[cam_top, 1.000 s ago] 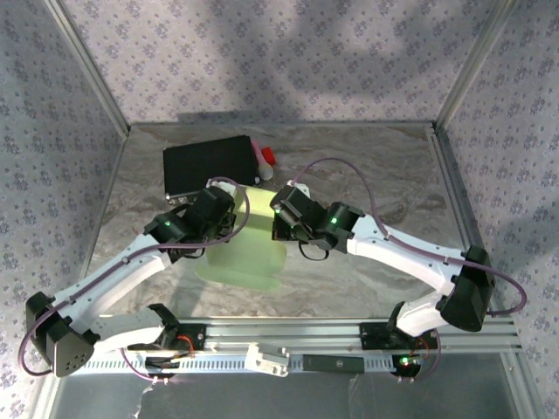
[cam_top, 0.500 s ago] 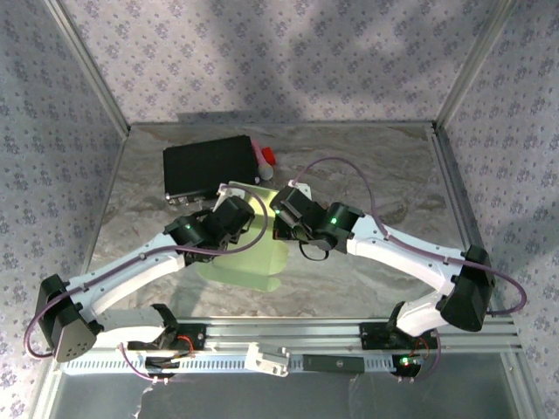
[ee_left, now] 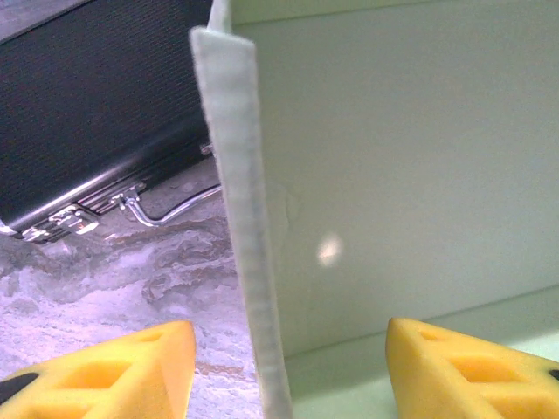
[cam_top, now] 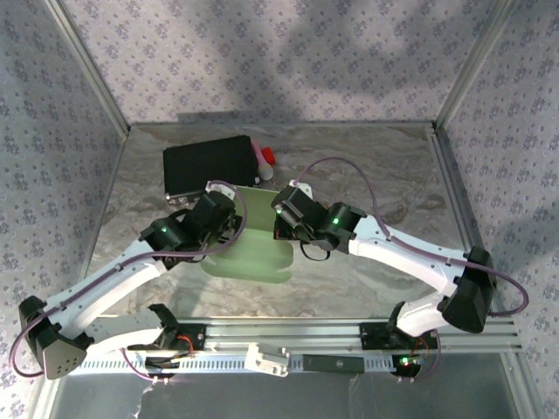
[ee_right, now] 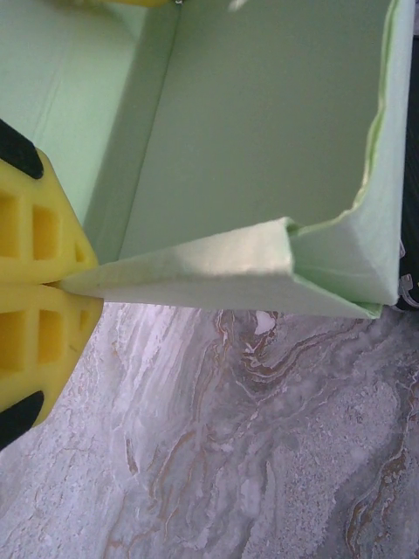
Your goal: Fold the paper box
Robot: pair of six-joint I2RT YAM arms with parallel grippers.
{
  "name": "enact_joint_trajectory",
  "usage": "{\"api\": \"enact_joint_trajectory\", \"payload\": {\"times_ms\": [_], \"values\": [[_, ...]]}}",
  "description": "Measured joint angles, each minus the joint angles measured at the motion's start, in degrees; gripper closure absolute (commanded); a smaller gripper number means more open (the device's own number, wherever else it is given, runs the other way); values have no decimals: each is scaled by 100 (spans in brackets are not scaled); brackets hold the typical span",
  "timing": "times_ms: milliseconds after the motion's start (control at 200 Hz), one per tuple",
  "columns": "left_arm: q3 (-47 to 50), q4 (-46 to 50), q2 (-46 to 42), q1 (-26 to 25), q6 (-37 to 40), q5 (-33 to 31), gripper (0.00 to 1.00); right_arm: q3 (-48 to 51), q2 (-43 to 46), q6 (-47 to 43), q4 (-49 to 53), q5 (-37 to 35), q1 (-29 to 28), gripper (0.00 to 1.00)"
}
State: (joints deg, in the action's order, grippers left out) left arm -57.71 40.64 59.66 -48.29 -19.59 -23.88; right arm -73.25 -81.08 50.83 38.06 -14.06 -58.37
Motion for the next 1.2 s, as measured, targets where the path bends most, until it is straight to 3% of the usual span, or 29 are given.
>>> {"api": "enact_joint_trajectory", "payload": {"times_ms": [435, 630, 780, 869, 984, 1199], "values": [[-151, 212, -743, 229, -247, 247, 41, 81, 9, 50, -46, 96, 164, 100], [-708, 533, -981, 125, -1196, -20, 48, 750, 133, 535, -522, 566, 802, 100], [-872, 942, -1058, -649, -2430, -763, 51, 1759, 160, 1504, -1233, 1241, 1707, 100], [-997, 1104, -863, -1067, -3084, -1152, 48, 2223, 157, 2247, -1460, 1521, 2052, 100], [-1259, 1233, -297, -1486, -3757, -1508, 42, 2330, 160, 3217, -1451, 1657, 2100, 100], [-1869, 1233, 1397, -1779, -4496, -1655, 29, 2446, 179, 4743, -1351, 1801, 2090, 100]]}}
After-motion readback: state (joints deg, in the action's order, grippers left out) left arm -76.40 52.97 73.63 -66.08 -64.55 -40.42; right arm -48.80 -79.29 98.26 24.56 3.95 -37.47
